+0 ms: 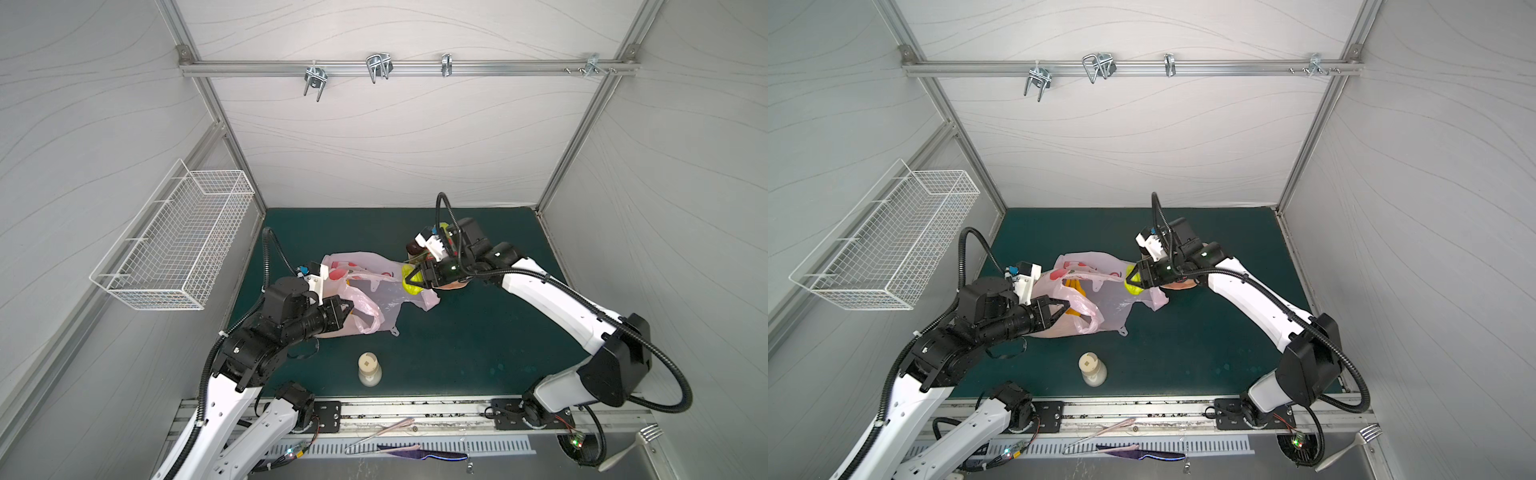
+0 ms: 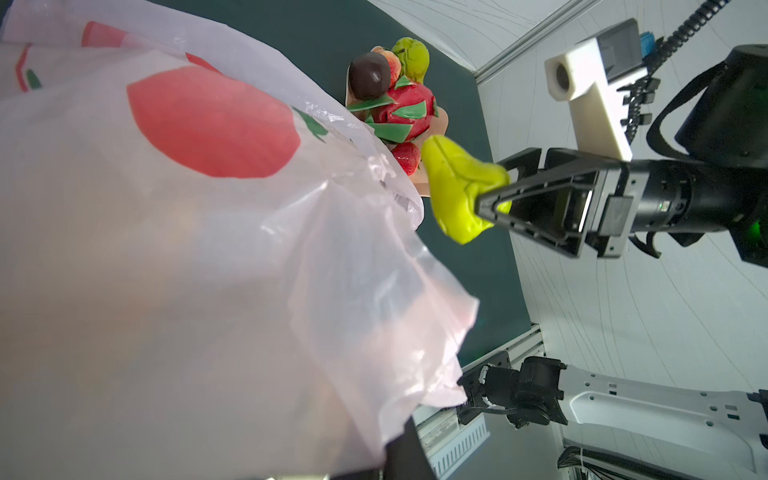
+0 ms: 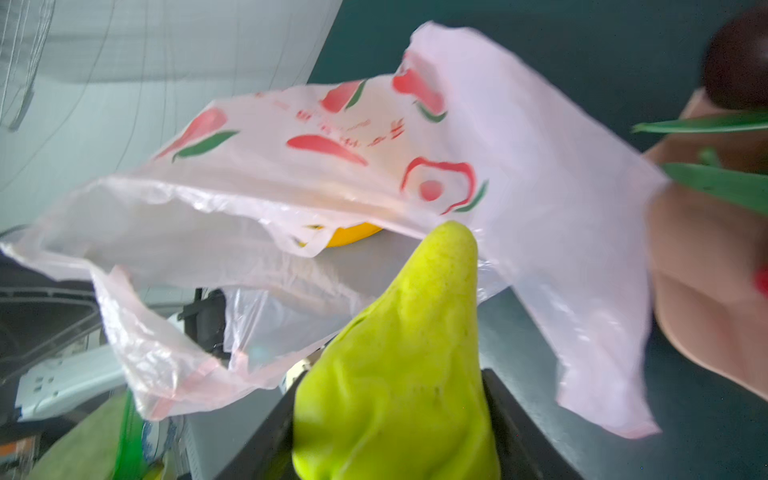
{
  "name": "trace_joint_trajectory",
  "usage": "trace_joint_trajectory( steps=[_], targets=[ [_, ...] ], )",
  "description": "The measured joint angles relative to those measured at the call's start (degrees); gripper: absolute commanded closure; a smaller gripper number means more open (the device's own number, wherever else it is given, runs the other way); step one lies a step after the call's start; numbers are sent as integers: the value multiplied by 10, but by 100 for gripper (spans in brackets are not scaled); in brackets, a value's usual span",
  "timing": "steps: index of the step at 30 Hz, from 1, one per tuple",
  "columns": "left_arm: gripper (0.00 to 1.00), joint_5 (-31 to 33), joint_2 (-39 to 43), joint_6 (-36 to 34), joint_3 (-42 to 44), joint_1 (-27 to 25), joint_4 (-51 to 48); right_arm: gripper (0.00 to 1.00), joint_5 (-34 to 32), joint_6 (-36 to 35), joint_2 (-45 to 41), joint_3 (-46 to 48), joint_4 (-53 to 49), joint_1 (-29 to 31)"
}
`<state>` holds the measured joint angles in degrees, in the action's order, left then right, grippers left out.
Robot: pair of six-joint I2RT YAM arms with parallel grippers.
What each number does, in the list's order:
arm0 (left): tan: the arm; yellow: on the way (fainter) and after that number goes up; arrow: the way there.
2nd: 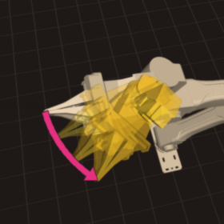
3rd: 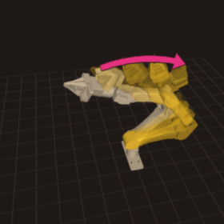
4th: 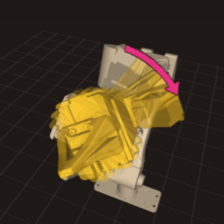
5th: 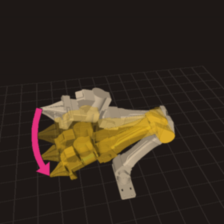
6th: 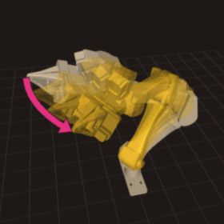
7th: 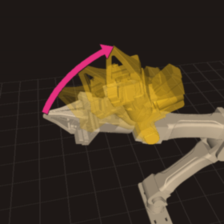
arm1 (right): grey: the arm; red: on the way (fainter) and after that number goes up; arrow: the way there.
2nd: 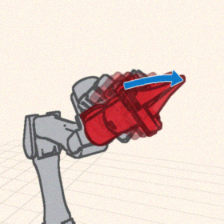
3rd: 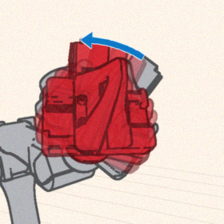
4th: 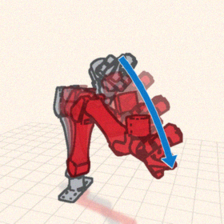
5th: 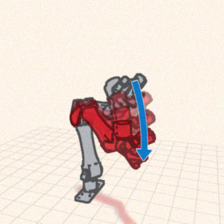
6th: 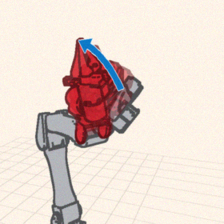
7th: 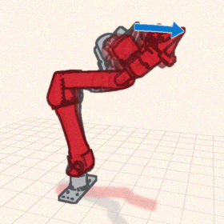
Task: Place the fruits into the plastic bag
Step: 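Carry the green pear into the bag's opening held by the left gripper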
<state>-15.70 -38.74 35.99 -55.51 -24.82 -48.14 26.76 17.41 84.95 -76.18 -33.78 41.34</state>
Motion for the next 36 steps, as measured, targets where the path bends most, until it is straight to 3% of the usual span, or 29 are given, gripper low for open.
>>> trace_joint_trajectory(
  steps=[7,21,36],
  targets=[
    [100,-9,0,0,0,0,0,53,-50,-30,0,31,11,46],
    [100,-35,0,2,0,0,7,56,-245,-153,49,81,88,186],
    [100,-55,-8,2,0,0,22,56,-278,-207,130,42,123,193]
  ],
)
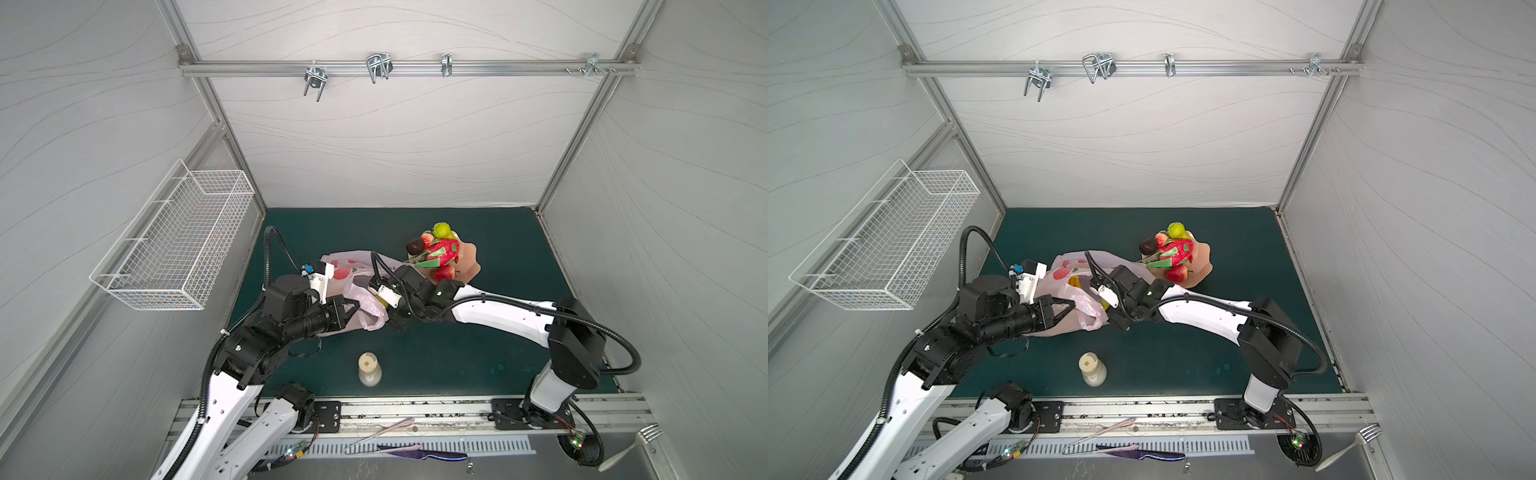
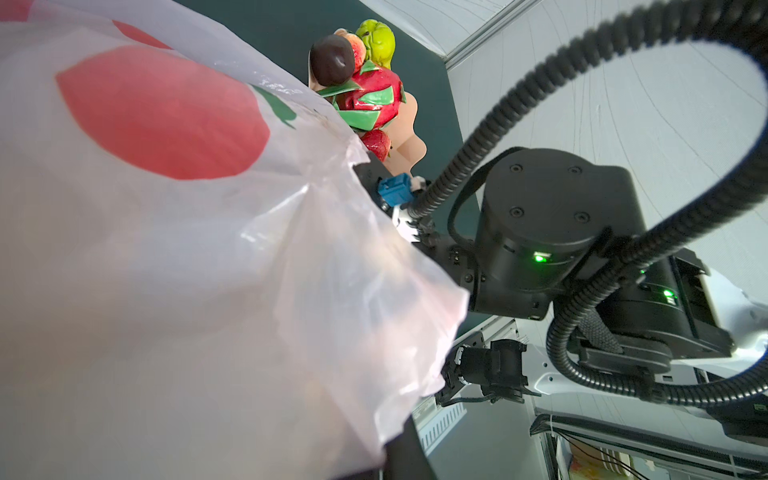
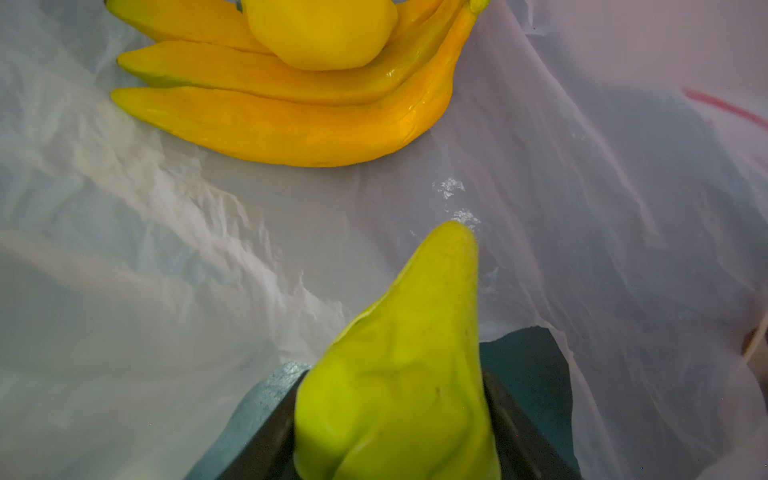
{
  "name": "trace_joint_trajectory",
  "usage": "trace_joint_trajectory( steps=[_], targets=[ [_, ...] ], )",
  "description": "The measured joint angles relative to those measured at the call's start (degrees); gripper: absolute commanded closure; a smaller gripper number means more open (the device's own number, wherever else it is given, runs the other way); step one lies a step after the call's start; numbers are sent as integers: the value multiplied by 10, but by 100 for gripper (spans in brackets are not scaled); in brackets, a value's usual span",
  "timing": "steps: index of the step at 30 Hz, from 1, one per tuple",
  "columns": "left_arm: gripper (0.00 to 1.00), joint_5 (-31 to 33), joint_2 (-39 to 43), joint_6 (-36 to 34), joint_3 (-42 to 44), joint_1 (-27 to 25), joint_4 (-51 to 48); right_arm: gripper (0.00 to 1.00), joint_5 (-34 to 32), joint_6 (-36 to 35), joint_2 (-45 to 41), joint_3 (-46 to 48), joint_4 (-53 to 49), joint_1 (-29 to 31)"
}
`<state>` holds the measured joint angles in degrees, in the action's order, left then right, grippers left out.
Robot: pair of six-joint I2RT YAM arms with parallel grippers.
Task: Place the fruits into the plastic bag
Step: 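Carry the green pear into the bag's opening held by the left gripper, then open the right gripper to release the pear beside the lemon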
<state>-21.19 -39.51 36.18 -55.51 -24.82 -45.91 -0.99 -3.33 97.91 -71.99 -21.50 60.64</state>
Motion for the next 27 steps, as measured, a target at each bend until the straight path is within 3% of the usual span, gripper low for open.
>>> trace_joint_trajectory(
  steps=[14,27],
  targets=[
    [100,-5,-3,-1,0,0,0,52,77,23,101,-132,13,0],
    [100,5,-1,-3,21,0,-1,45,207,181,153,-166,61,-15]
  ],
)
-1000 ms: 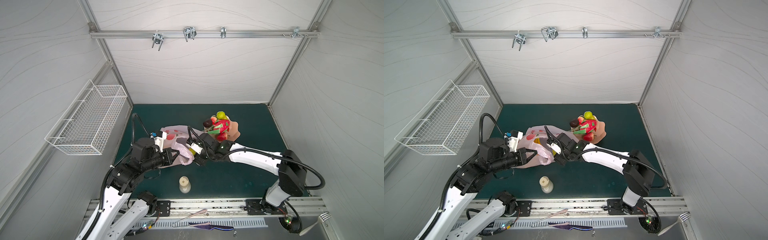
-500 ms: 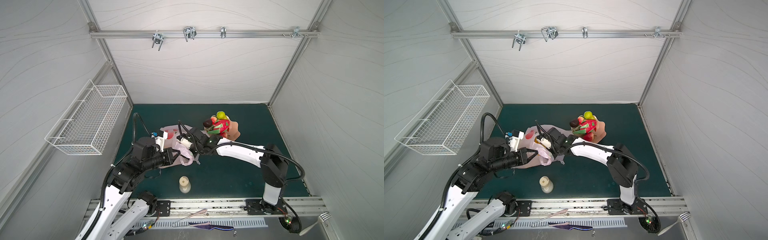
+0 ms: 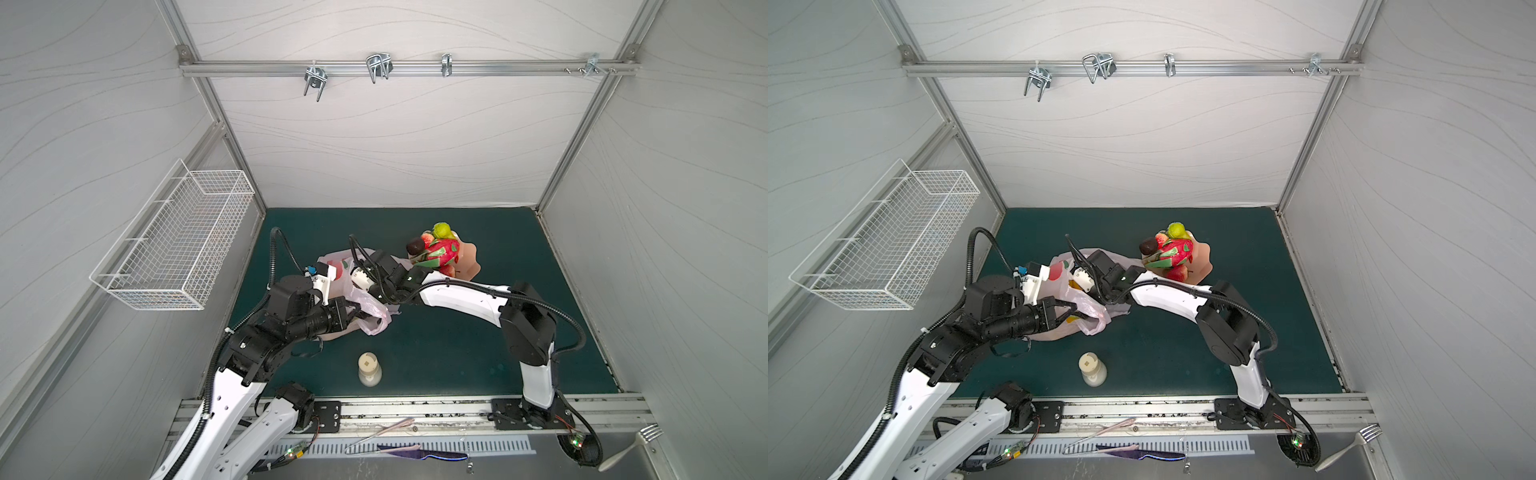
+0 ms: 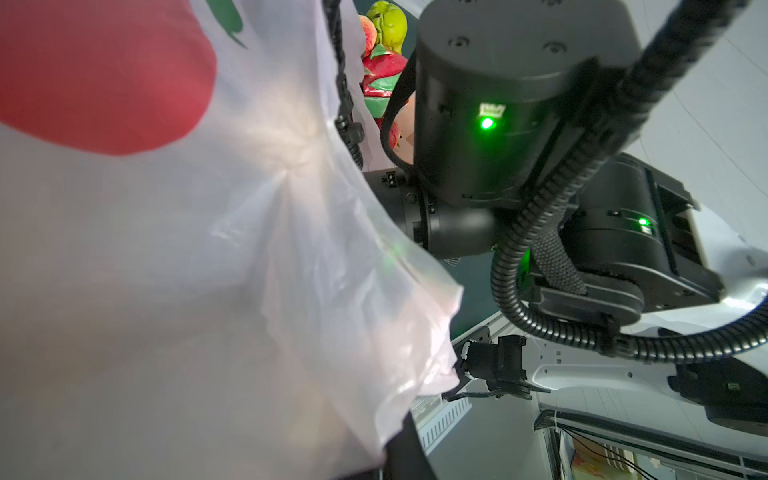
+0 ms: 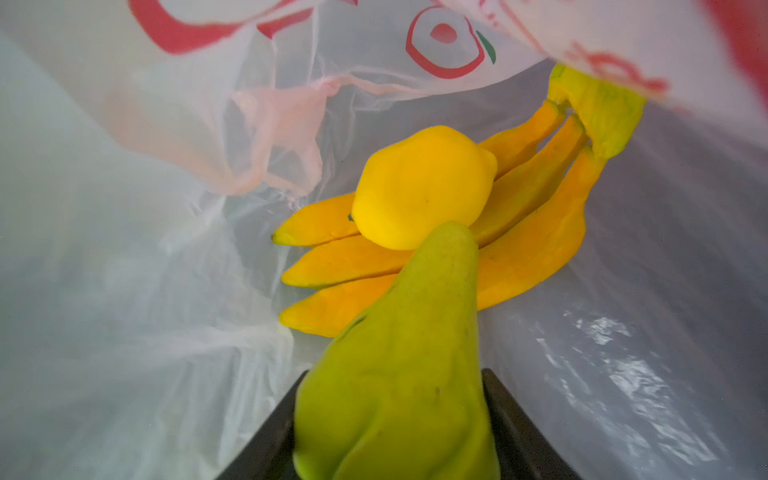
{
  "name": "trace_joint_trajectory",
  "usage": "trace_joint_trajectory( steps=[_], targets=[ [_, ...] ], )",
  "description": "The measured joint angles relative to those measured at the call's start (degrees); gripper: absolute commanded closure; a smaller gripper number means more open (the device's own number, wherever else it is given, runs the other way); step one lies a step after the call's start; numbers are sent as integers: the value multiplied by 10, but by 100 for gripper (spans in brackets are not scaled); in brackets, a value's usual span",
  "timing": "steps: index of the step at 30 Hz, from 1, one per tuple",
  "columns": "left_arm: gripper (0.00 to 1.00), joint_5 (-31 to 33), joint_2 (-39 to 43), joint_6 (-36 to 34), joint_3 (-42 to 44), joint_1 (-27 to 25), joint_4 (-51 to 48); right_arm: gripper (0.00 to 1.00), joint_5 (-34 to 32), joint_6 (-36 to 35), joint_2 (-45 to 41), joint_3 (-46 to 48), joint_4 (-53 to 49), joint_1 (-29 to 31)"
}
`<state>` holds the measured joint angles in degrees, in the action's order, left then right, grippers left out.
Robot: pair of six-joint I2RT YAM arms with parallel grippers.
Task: Place the fruits into the plastic bag
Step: 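Open the right gripper to release the pear beside the lemon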
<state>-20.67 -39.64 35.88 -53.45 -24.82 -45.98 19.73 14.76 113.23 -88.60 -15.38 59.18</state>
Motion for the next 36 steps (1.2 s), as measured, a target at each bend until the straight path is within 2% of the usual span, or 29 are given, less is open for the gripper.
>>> trace_joint_trajectory(
  steps=[8,10,15,17,26,36],
  targets=[
    [100,20,10,-1,12,0,-1,43,104,117,37,-31,38,-3],
    [100,25,14,-1,12,0,-1,37,127,144,51,-43,44,-3],
    [100,39,22,-1,16,0,-2,9,178,199,76,-62,57,4],
    [100,44,23,-1,17,0,-6,1,200,219,82,-70,61,8],
    [100,68,41,-1,19,0,-19,1,238,234,82,-60,59,1],
    [100,83,54,1,19,0,-37,1,196,197,-2,-10,-50,-57]
  ],
)
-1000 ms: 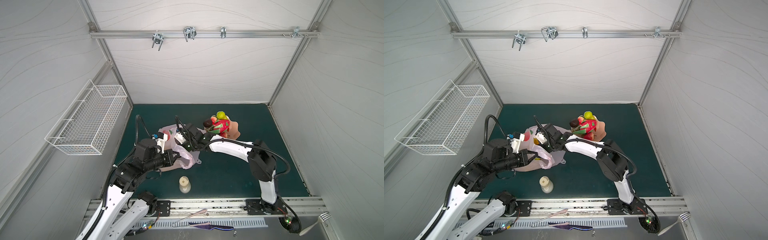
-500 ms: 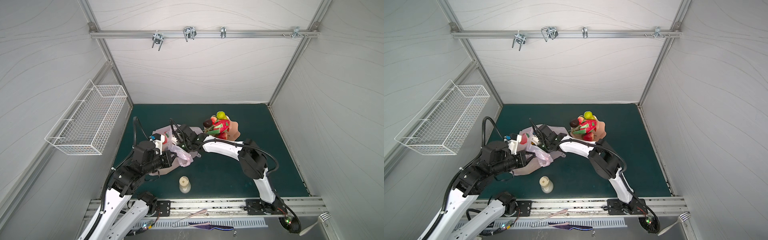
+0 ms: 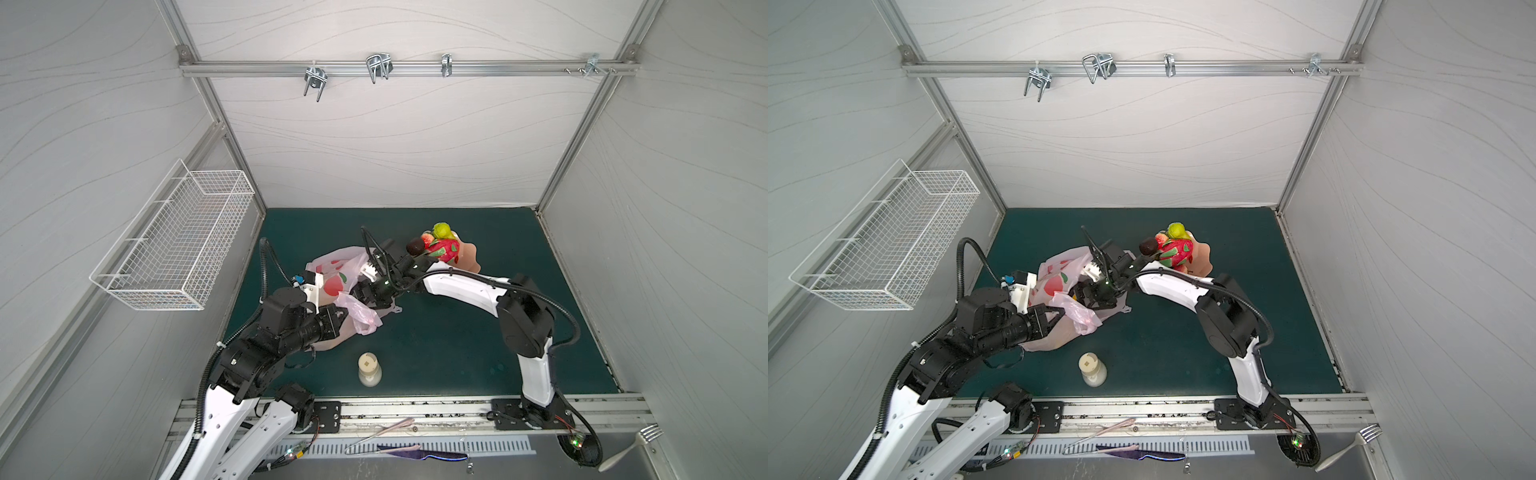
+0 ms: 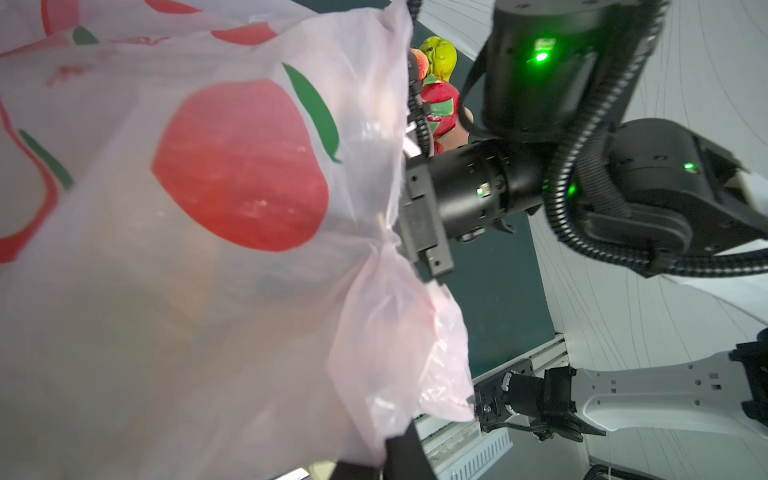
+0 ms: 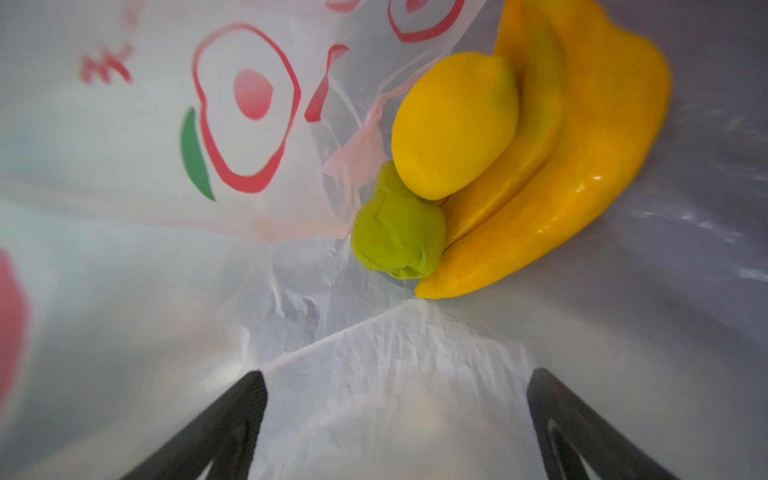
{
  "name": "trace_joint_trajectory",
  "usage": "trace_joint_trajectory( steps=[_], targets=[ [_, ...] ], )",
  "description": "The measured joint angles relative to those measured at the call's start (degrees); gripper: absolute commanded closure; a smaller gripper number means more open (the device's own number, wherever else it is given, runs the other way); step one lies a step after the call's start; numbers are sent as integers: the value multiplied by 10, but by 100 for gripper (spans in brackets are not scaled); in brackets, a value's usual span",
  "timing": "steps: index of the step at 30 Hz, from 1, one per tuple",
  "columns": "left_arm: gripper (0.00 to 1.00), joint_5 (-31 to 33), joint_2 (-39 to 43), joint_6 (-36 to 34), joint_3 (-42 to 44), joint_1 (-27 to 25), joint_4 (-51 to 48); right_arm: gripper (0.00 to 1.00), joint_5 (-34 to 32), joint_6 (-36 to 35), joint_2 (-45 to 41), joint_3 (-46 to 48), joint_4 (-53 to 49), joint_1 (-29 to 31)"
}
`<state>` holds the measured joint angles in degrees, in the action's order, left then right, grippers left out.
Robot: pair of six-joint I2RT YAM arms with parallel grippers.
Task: Place the fruits into the plastic bag
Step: 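Open the right gripper to release the pear beside the lemon, then withdraw the right gripper from the bag back over the fruit bowl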
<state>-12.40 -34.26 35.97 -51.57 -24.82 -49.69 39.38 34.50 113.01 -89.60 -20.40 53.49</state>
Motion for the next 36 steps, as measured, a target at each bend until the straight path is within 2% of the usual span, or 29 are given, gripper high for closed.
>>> trace_joint_trajectory(
  steps=[14,19,23,28,36],
  targets=[
    [100,-1,0,2,1,0,1,1,-94,-117,-187,99,-150,-39],
    [100,-2,0,2,1,0,2,1,-141,-157,-248,117,-196,-107],
    [100,-3,-3,2,1,0,2,1,-166,-179,-267,118,-223,-179],
    [100,-6,-7,1,1,0,2,1,-201,-193,-268,117,-259,-238],
    [100,-11,-12,0,1,0,2,1,-286,-227,-264,108,-299,-250]
  ],
)
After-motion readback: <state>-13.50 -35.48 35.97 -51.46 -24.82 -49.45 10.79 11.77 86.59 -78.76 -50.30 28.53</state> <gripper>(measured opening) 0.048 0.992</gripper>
